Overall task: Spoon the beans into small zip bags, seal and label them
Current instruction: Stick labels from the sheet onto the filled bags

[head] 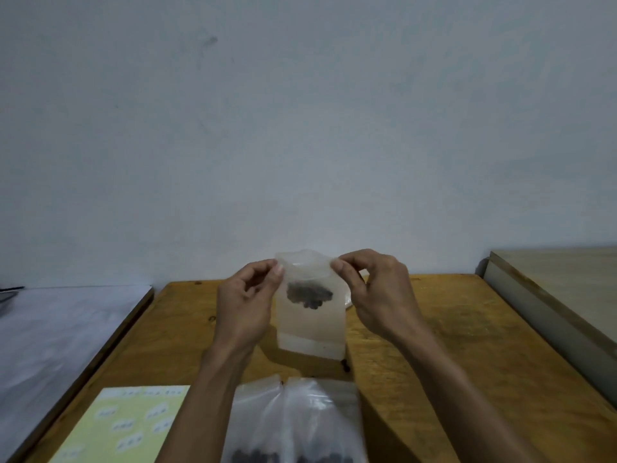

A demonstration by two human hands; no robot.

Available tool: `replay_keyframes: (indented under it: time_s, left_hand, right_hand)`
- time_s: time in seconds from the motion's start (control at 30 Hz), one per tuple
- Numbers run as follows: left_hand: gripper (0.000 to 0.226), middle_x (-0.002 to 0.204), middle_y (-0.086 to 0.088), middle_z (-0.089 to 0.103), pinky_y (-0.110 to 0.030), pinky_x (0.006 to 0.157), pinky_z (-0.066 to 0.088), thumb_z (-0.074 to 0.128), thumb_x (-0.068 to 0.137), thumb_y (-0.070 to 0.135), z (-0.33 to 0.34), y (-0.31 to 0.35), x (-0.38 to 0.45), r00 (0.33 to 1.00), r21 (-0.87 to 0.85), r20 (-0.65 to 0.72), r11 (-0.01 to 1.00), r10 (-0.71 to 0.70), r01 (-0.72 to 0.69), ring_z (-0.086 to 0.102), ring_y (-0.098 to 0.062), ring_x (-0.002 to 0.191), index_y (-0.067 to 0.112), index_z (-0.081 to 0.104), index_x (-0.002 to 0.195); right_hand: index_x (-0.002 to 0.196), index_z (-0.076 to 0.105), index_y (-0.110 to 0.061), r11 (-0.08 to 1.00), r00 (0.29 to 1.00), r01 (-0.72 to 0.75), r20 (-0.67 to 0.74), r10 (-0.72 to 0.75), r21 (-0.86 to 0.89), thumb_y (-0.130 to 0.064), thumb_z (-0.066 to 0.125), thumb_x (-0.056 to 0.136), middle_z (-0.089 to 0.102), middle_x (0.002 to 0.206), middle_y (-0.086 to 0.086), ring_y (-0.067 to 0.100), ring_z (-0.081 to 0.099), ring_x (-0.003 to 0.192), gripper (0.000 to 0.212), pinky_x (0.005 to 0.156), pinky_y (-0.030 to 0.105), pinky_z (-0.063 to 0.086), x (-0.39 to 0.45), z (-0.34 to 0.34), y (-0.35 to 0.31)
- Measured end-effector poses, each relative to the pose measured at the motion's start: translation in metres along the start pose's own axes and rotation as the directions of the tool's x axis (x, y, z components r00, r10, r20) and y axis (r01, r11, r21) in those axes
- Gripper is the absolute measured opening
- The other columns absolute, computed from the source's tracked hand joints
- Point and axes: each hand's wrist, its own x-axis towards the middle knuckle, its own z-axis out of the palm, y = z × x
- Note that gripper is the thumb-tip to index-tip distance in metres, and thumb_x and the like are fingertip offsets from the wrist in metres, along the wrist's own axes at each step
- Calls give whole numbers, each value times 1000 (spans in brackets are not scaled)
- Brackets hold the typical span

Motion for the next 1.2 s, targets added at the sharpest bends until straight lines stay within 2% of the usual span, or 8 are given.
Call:
replay_keyframes:
  time_s: [0.1,0.23,0.37,0.57,0.7,0.8,0.97,1.2]
  left_hand:
    - [11,88,-4,78,-41,92,59,73,86,25,-9,5,1,999,-58,-26,998,24,-25,72,-20,91,15,77,89]
    - [20,89,-5,78,-36,88,60,73,79,31,-15,16,-11,999,-119,-15,992,51,-52,72,-20,91,14,78,89]
    - [24,87,-2,77,-31,81,60,70,78,33,-20,27,-26,994,-161,106,987,24,-6,71,-15,86,13,76,91]
    - [25,79,0,75,-31,81,59,73,78,31,-19,38,-50,995,-140,83,989,53,-41,69,-11,79,7,76,85]
    - [22,78,-3,75,-27,74,60,72,80,27,-17,39,-66,996,-148,75,988,51,-39,70,-14,77,7,76,85]
    - [25,79,-7,72,-28,72,60,72,81,25,-18,39,-78,992,-152,120,988,46,-28,69,-16,76,1,73,87]
    - [29,93,-15,78,-31,77,62,74,79,20,-32,39,-87,978,-206,209,977,-16,60,74,-24,86,-2,74,97]
    - [28,80,-12,75,-25,63,58,76,73,22,-58,34,-86,997,-192,72,981,-23,36,70,-19,72,-2,74,88]
  right_hand:
    - [100,78,-17,999,1000,18,-11,-18,48,-34,62,97,73,96,-8,3,61,83,23,75,25,52,-3,-6,-2]
    - [101,78,-19,995,998,18,-55,-13,100,-36,62,97,71,93,-11,-1,62,86,24,71,20,51,-12,-13,-8]
    - [97,78,-20,985,1000,-2,-20,6,171,-37,63,95,74,90,-10,1,65,88,23,75,29,55,-22,-20,-15]
    - [89,78,-24,941,994,-81,95,53,327,-41,71,89,76,86,-10,3,69,87,18,80,35,59,-43,-28,-19]
    - [91,78,-19,801,945,-265,309,105,537,-38,86,69,79,90,-3,13,74,89,30,88,42,60,-60,-24,-26]
    - [90,80,-14,748,935,-300,336,109,592,-34,86,70,80,92,1,19,75,92,29,90,47,59,-69,-14,-30]
    - [91,79,-12,736,916,-321,393,81,596,-26,79,79,80,88,3,19,76,85,19,77,39,62,-73,-5,-37]
    - [89,79,-5,696,876,-399,473,97,597,-25,81,73,78,87,13,22,73,81,26,73,34,58,-72,8,-47]
